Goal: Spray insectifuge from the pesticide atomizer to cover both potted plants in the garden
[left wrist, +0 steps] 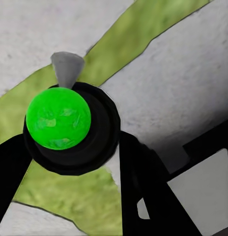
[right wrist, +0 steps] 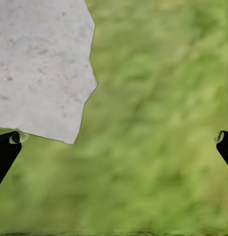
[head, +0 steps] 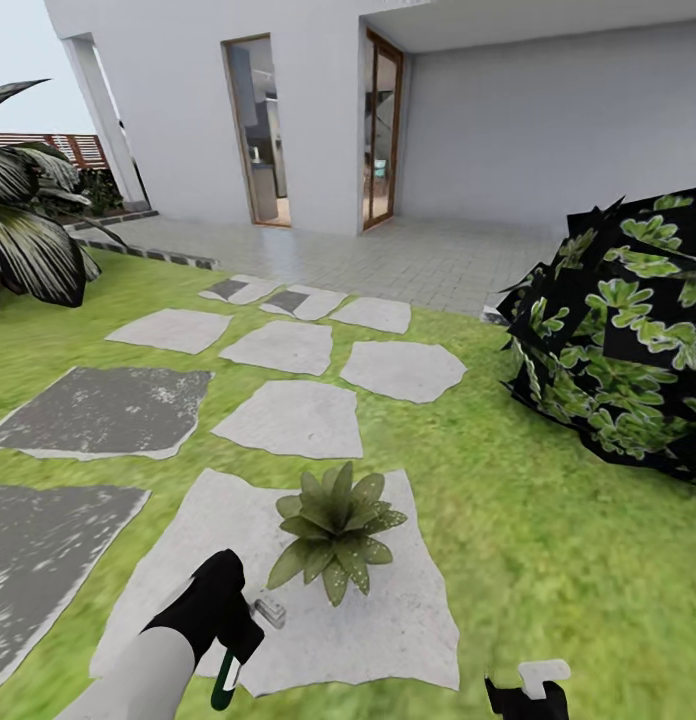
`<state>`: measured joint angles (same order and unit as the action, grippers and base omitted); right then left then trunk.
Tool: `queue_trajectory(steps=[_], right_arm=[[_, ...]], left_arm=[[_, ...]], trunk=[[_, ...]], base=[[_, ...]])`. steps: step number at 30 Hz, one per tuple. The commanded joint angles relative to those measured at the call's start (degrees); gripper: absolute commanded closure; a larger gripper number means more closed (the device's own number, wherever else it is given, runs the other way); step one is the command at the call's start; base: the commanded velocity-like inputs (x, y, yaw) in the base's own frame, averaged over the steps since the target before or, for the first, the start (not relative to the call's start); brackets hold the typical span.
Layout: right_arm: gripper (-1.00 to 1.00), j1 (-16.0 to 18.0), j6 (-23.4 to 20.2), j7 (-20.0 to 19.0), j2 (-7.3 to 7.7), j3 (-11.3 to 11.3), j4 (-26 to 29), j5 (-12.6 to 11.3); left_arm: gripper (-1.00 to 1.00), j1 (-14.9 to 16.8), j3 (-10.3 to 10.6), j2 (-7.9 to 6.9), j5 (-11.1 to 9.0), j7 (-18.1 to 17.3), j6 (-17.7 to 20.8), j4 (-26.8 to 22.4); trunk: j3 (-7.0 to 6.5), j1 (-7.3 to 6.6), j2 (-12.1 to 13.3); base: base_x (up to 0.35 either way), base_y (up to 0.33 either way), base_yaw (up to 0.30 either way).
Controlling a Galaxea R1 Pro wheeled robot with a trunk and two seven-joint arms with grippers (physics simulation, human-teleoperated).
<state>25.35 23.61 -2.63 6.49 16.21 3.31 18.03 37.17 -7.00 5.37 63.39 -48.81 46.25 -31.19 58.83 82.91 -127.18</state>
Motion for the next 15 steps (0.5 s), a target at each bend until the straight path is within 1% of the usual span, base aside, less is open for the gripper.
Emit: queue_trajectory(steps=[1, 3, 7, 8, 10, 11, 13, 15], right_arm=[[-1.00, 0.0, 0.2, -0.3, 0.01, 0.5, -0.1, 0.3], [-1.00, 0.0, 0.2, -0.3, -0.03, 0.5, -0.1, 0.3], [-1.00, 0.0, 0.2, -0.3, -0.11, 0.5, -0.1, 0.3], [-1.00, 0.0, 0.2, -0.3, -0.14, 0.5, -0.1, 0.3], [-1.00, 0.0, 0.3, -0.3, -0.07, 0.5, -0.1, 0.3], [-1.00, 0.0, 0.3, -0.3, -0.04, 0.5, -0.1, 0.3], [-1.00, 0.0, 0.3, -0.3, 0.02, 0.5, -0.1, 0.3], [-1.00, 0.0, 0.3, -0.3, 0.03, 0.5, -0.1, 0.3]], left_arm=[[1.00, 0.0, -0.5, 0.08, 0.5, -0.4, 0.2, 0.0], [1.00, 0.0, -0.5, 0.05, 0.2, -0.5, 0.1, 0.0], [1.00, 0.9, -0.1, 0.20, 0.3, -0.8, 0.8, -0.2], [1.00, 1.6, 0.0, 0.44, 0.4, -0.8, 1.0, -0.3], [1.00, 4.6, 0.1, 0.76, 0.5, -0.9, 1.8, 0.4], [1.00, 5.3, 0.1, 0.80, 0.5, -0.9, 2.3, 0.5], [1.00, 6.5, 0.3, 0.85, 0.6, -1.0, 3.8, 0.7], [1.00, 6.9, 1.0, 0.83, 0.6, -1.9, 4.4, 0.7]], trunk=[[0.05, -0.02, 0.0], [0.05, -0.02, 0.0], [0.05, -0.02, 0.0], [0.05, -0.02, 0.0], [0.05, -0.02, 0.0], [0.05, -0.02, 0.0], [0.05, -0.02, 0.0], [0.05, -0.02, 0.0]], base=[[-0.063, 0.275, -0.275], [-0.030, 0.181, -0.164], [-0.006, 0.036, -0.032], [-0.001, 0.007, -0.006], [0.000, 0.003, -0.002], [0.000, 0.001, -0.001], [0.000, 0.000, 0.000], [0.000, 0.000, 0.000]])
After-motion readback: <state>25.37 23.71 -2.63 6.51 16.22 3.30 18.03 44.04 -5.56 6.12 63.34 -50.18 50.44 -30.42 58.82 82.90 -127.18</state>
